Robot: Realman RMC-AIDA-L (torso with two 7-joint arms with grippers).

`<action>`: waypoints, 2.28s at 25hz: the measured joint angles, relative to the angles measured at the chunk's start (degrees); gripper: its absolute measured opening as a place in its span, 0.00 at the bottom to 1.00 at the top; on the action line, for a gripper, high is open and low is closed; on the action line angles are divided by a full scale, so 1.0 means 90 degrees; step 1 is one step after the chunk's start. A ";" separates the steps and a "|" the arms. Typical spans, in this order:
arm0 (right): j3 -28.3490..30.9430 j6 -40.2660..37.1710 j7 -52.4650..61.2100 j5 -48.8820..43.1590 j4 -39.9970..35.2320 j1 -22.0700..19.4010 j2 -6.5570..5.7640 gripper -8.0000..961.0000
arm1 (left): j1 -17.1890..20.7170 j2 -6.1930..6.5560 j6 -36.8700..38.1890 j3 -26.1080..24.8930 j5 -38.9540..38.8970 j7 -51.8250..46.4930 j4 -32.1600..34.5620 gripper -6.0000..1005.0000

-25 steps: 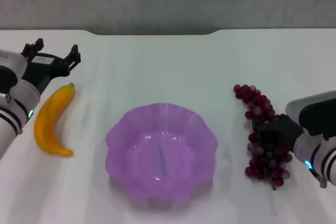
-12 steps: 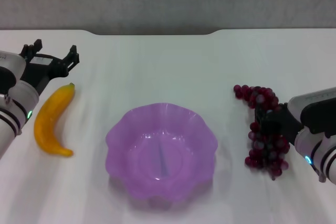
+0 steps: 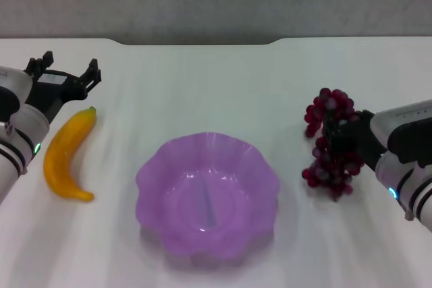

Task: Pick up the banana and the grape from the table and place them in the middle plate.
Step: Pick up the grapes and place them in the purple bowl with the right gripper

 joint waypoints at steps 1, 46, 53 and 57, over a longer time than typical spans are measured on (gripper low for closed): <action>0.0010 0.0000 -0.0004 -0.0077 -0.0077 -0.0038 -0.0002 0.39 | 0.0001 0.0000 0.0000 0.0000 0.0000 0.0000 -0.0002 0.89; -0.0444 0.1878 -0.1257 -0.0260 -0.2682 -0.0259 -0.0022 0.37 | 0.0022 0.0001 -0.0001 -0.0004 0.0000 -0.0001 0.0007 0.89; -0.0595 0.2032 -0.1261 -0.0293 -0.2547 -0.0190 -0.0021 0.37 | 0.0019 0.0008 -0.0001 -0.0010 0.0000 -0.0001 0.0006 0.89; -0.0762 0.2041 -0.1261 -0.0297 -0.2384 -0.0095 -0.0017 0.37 | 0.0013 0.0010 0.0000 -0.0007 0.0000 0.0000 0.0007 0.89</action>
